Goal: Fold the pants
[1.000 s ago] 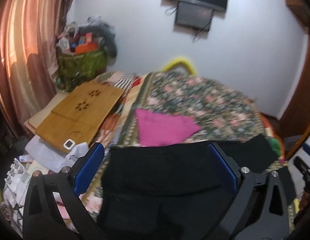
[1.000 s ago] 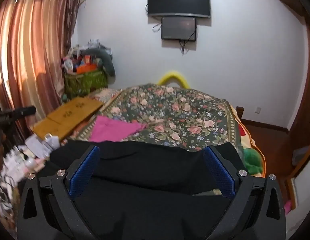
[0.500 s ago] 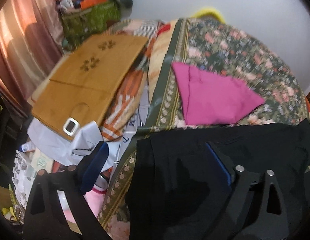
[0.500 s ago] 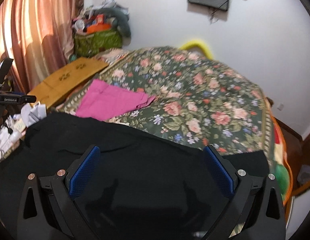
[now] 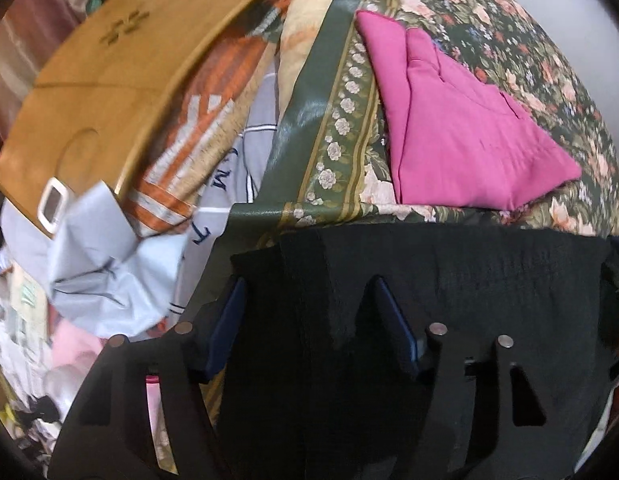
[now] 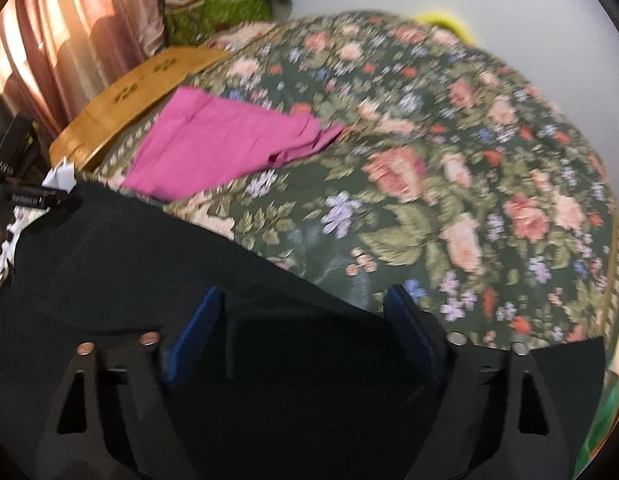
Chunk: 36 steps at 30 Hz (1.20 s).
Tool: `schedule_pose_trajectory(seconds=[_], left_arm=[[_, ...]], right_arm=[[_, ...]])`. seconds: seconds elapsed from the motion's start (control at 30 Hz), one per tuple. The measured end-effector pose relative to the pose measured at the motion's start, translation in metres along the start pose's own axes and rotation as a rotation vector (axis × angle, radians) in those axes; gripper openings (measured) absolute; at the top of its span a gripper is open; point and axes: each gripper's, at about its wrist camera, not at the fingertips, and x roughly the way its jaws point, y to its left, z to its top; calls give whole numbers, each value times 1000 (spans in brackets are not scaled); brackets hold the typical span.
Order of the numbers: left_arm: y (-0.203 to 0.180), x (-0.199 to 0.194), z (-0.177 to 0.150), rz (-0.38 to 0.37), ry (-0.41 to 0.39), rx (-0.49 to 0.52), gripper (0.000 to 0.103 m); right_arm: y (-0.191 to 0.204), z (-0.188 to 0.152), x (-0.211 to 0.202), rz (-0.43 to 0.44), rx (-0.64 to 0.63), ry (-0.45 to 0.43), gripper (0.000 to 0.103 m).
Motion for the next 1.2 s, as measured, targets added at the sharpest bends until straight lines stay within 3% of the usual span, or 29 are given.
schedule_pose_trajectory(seconds=[0.03,0.07,0.1,0.17,0.2,0.27,0.37,0.6,0.87,1.2], left_arm=[[1,1,0,-7,0,-10,59],[0,1,0,-11,1,-10,43],[-2,1,-1,-6,1,-7,35],[-8,-4,-2,21,-18,11,20],[-11,-5,-3,34,-25,24,18],[-18,-10,-6,60,-41,48,10],[-23,-19,-8,85,-65,72,5],[-32,-73,-1,111,-213,106,5],[-45,-143,14,65,-364,115,5],[-50,-175,-38,84,-424,150,5]], right_arm=[[3,-1,0,-4,-12,-3,78],[5,-1,0,-13,-27,-4,77],[5,-2,0,-17,-35,-6,76],[5,-3,-2,-20,-38,-9,62],[5,-4,-3,-22,-40,-10,57],[6,-6,-6,-3,-44,-14,31],[16,-9,-6,28,-48,1,9],[13,-7,-21,4,18,-57,5],[5,18,-88,-56,33,-207,5],[37,-29,-143,-46,-11,-254,5]])
